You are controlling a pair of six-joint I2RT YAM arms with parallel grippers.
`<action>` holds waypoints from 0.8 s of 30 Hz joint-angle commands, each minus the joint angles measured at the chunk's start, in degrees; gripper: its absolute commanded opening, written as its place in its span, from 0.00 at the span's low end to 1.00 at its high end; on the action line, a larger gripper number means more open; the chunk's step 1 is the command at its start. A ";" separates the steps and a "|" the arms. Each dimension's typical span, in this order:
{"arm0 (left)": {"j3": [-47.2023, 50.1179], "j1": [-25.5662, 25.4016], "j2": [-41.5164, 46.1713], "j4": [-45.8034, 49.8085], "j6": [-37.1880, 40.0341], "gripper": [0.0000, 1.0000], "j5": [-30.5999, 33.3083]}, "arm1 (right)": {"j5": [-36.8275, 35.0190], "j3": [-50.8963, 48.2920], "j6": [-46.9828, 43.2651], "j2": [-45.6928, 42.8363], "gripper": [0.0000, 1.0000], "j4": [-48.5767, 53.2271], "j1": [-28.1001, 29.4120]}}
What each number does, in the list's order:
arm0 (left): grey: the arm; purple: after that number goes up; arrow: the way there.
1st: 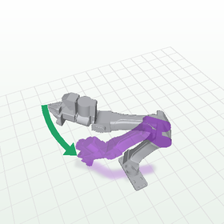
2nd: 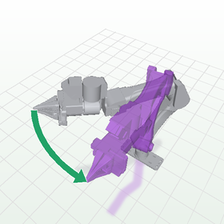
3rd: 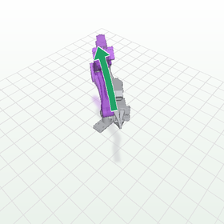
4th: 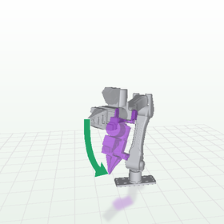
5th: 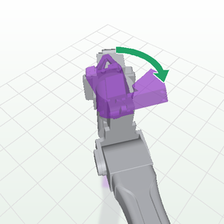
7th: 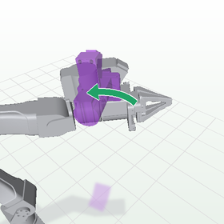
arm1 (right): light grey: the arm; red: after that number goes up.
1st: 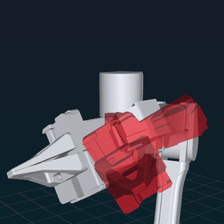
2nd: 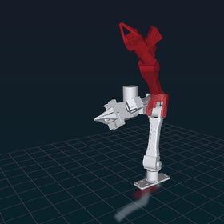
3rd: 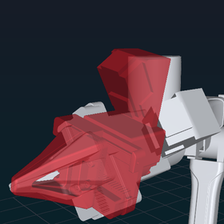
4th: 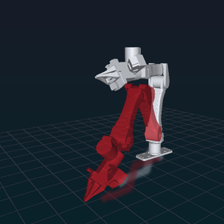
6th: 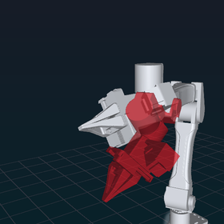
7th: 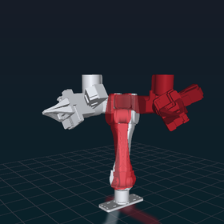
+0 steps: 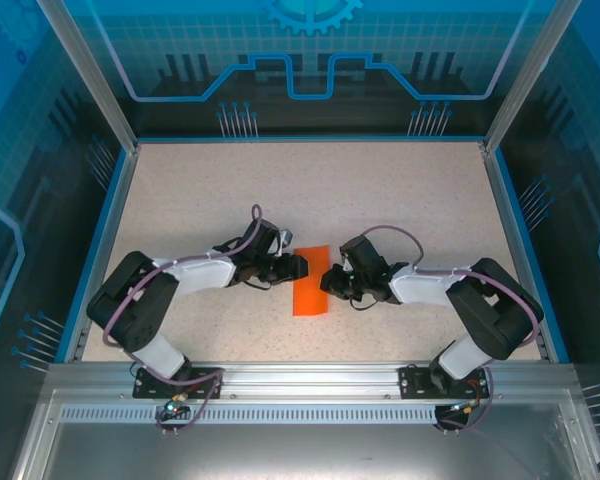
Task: Fold a paper plane with a square sheet of paper (pick it up from the middle)
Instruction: Third fold the triangle at the center of the table.
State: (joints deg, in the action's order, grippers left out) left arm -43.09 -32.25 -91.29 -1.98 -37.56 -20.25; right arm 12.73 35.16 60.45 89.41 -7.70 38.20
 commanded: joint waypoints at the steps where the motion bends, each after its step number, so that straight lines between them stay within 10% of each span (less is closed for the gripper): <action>1: 2.34 -1.74 5.36 1.64 4.44 0.53 -0.31 | 1.52 1.10 0.34 0.64 0.13 -0.56 -0.51; 13: 9.33 -22.65 21.45 10.39 18.62 0.63 26.41 | 3.57 0.98 3.07 0.86 0.14 -2.51 -0.67; 24: 2.20 -33.63 7.08 10.84 24.37 0.61 42.95 | 3.99 1.27 3.98 0.86 0.16 -2.57 -0.88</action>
State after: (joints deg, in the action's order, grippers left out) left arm -37.50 -64.55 -80.64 6.96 -16.49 14.74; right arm 15.59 35.16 63.66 89.45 -9.69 38.17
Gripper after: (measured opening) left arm 0.612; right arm 0.154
